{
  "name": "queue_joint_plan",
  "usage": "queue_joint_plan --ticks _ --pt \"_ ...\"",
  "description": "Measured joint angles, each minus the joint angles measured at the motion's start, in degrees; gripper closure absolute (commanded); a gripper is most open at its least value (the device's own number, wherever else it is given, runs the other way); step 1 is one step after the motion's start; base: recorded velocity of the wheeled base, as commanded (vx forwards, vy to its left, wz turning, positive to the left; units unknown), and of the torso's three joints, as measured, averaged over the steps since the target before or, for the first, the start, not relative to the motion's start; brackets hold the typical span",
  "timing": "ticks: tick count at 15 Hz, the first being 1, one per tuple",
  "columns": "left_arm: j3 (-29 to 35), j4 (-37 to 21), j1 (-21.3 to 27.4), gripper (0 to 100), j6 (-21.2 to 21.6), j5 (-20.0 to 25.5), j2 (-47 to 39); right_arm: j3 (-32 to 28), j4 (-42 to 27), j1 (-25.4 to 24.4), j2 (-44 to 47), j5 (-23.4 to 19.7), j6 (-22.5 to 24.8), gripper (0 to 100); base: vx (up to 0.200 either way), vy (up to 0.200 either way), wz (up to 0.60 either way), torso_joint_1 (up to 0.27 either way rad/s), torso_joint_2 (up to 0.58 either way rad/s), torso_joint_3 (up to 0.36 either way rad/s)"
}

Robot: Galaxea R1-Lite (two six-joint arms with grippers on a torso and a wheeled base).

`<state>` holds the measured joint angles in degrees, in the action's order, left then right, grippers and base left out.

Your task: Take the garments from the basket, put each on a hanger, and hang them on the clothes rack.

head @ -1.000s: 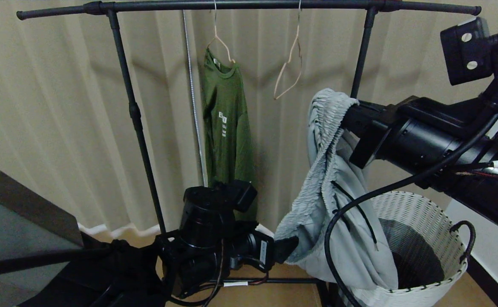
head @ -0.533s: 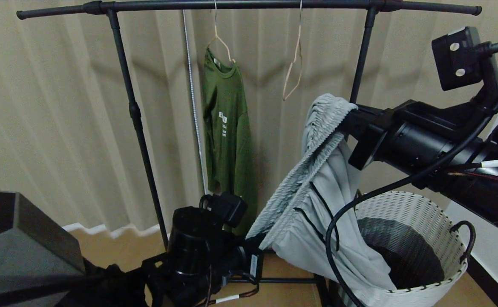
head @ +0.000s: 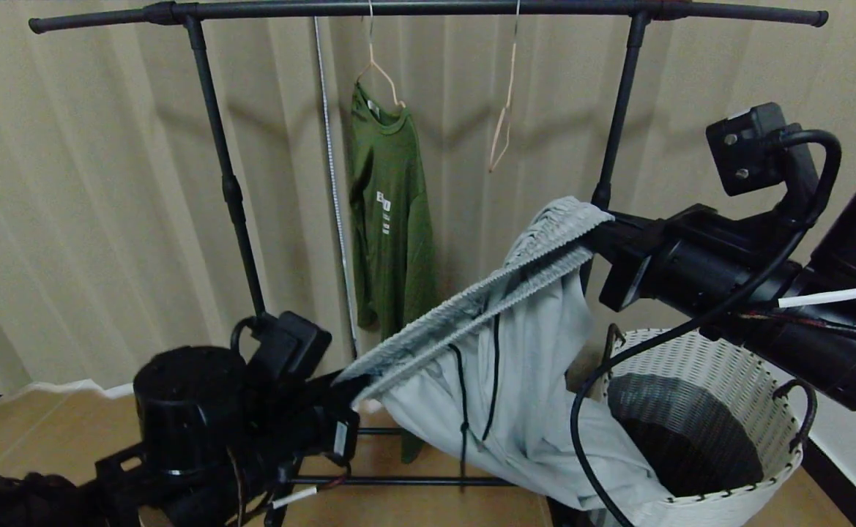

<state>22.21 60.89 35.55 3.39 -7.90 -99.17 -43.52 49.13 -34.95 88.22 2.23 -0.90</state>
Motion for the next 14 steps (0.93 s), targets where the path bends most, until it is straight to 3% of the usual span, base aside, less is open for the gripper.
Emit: queue_joint_plan --ticks 3,7,12,14 --pt "12.4 -18.9 -6.5 100 0.0 0.4 7.9 -0.3 0.1 1.5 0.2 0.0 0.1 100 0.0 0.0 0.0 0.0 0.0 0.0" --pt "31.2 -35.0 -10.7 100 1.6 0.6 13.6 -4.5 0.1 4.6 -0.7 0.0 1.5 100 0.0 0.0 0.0 0.0 0.0 0.0" --pt "60.6 -63.6 -7.5 100 3.6 0.5 15.4 -12.0 -0.6 9.2 -1.2 -1.6 4.7 100 0.0 0.0 0.0 0.0 0.0 0.0" --pt "65.5 -70.2 -2.9 100 1.6 0.5 15.0 -10.8 -0.1 9.8 -1.5 -1.5 4.7 100 0.0 0.0 0.0 0.0 0.0 0.0"
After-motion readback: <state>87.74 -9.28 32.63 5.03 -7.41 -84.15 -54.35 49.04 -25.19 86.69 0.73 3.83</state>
